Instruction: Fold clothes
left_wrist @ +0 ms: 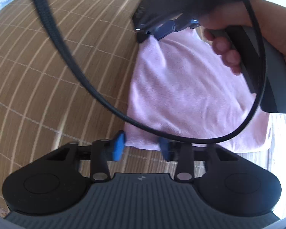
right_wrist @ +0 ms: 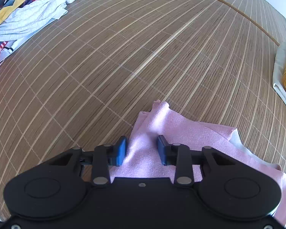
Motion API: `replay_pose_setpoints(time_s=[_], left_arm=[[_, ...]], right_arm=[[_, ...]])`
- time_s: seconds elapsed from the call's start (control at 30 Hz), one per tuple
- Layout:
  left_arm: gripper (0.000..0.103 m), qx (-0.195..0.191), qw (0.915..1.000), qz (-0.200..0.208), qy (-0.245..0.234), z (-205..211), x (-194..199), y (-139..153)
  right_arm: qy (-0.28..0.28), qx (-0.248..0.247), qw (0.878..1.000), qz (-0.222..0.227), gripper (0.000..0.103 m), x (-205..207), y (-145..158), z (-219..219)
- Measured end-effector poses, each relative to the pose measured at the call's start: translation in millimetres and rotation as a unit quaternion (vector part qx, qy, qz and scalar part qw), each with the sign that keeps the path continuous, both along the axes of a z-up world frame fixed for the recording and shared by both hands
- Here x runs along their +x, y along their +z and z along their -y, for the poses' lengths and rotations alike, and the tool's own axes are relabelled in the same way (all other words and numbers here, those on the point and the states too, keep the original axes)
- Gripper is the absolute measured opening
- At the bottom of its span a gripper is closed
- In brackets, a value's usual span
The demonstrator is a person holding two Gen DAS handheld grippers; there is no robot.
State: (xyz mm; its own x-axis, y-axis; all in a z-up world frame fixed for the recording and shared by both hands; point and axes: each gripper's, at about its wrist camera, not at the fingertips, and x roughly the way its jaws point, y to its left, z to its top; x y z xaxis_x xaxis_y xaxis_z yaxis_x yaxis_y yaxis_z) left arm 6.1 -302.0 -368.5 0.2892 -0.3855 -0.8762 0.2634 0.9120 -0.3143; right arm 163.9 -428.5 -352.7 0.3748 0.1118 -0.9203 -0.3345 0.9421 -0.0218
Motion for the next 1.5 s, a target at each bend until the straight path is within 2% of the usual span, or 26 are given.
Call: replay_pose_setpoints(time_s=[0.03, 0.07, 0.13, 0.2, 0.27, 0.37, 0.5, 0.63, 0.7, 0.8, 0.9, 1.03, 1.1, 1.2, 1.27, 1.3, 1.33, 1.4, 1.5], left_arm=[[0.015, 0.000, 1.0000, 0.002, 0.001, 0.6, -0.9, 3.2], [0.014, -0.001, 1.0000, 0.005, 0.002, 1.4, -2.1, 7.4], [0.013, 0.003, 0.9998, 0.017, -0.001, 5.0, -5.9, 18.4], [0.013, 0.013, 0.9988, 0.043, -0.020, 10.5, -14.7, 38.0], [0.013, 0.007, 0.9972, 0.061, -0.042, 21.0, -22.8, 58.7], [0.013, -0.006, 0.9935, 0.085, -0.076, 38.4, -34.6, 89.8], [0.013, -0.031, 0.9839, 0.112, -0.136, 78.7, -51.2, 124.4], [0.013, -0.058, 0.9713, 0.112, -0.202, 133.3, -67.6, 134.6], [0.013, -0.065, 0.9641, 0.107, -0.234, 161.2, -76.5, 133.0], [0.013, -0.077, 0.9537, 0.100, -0.273, 200.6, -88.2, 128.5], [0.013, -0.075, 0.9475, 0.088, -0.298, 226.1, -97.0, 118.1], [0.013, -0.056, 0.9454, 0.062, -0.315, 287.0, -92.7, 81.9], [0.013, -0.036, 0.9433, 0.052, -0.326, 295.2, -97.2, 66.9], [0.014, -0.040, 0.9428, 0.043, -0.328, 296.9, -98.6, 58.1], [0.021, -0.054, 0.9415, 0.040, -0.330, 306.4, -85.7, 50.1], [0.028, -0.063, 0.9407, 0.037, -0.332, 320.9, -68.4, 39.2], [0.031, -0.068, 0.9390, 0.028, -0.336, 321.3, -65.1, 38.2], [0.031, -0.068, 0.9352, 0.012, -0.347, 307.2, -74.0, 44.9], [0.031, -0.045, 0.9304, 0.013, -0.364, 284.5, -91.0, 50.5]], right_arm=[[0.001, 0.005, 1.000, 0.002, 0.024, -0.2, 0.6, 2.7], [0.001, 0.011, 1.000, 0.003, 0.013, -0.3, 1.6, 6.3], [-0.015, 0.049, 0.999, -0.003, 0.011, 0.8, 6.2, 21.5], [-0.047, 0.109, 0.993, -0.014, 0.010, -0.7, 17.9, 47.0], [-0.078, 0.166, 0.983, -0.019, 0.009, -5.1, 32.2, 75.3], [-0.099, 0.222, 0.970, -0.007, 0.009, -19.4, 58.7, 118.0], [-0.118, 0.266, 0.957, 0.009, 0.009, -40.9, 92.4, 178.2], [-0.139, 0.275, 0.951, 0.019, 0.009, -55.3, 110.5, 236.9], [-0.152, 0.280, 0.948, 0.016, 0.009, -58.9, 112.0, 267.6], [-0.185, 0.307, 0.934, 0.004, 0.009, -58.7, 107.2, 306.8], [-0.196, 0.290, 0.937, 0.004, 0.009, -61.3, 102.7, 333.1], [-0.223, 0.273, 0.936, -0.020, 0.009, -62.7, 76.0, 367.6], [-0.232, 0.256, 0.938, -0.036, 0.010, -63.2, 53.7, 379.2], [-0.246, 0.237, 0.938, -0.053, 0.018, -68.6, 24.9, 393.9], [-0.255, 0.240, 0.936, -0.044, 0.033, -77.9, 21.5, 402.9], [-0.259, 0.241, 0.935, -0.037, 0.033, -84.4, 24.1, 406.4], [-0.261, 0.241, 0.934, -0.028, 0.033, -91.7, 28.8, 409.4], [-0.254, 0.249, 0.934, -0.011, 0.033, -108.0, 41.3, 412.0], [-0.227, 0.290, 0.930, 0.002, 0.033, -133.1, 57.8, 409.9]])
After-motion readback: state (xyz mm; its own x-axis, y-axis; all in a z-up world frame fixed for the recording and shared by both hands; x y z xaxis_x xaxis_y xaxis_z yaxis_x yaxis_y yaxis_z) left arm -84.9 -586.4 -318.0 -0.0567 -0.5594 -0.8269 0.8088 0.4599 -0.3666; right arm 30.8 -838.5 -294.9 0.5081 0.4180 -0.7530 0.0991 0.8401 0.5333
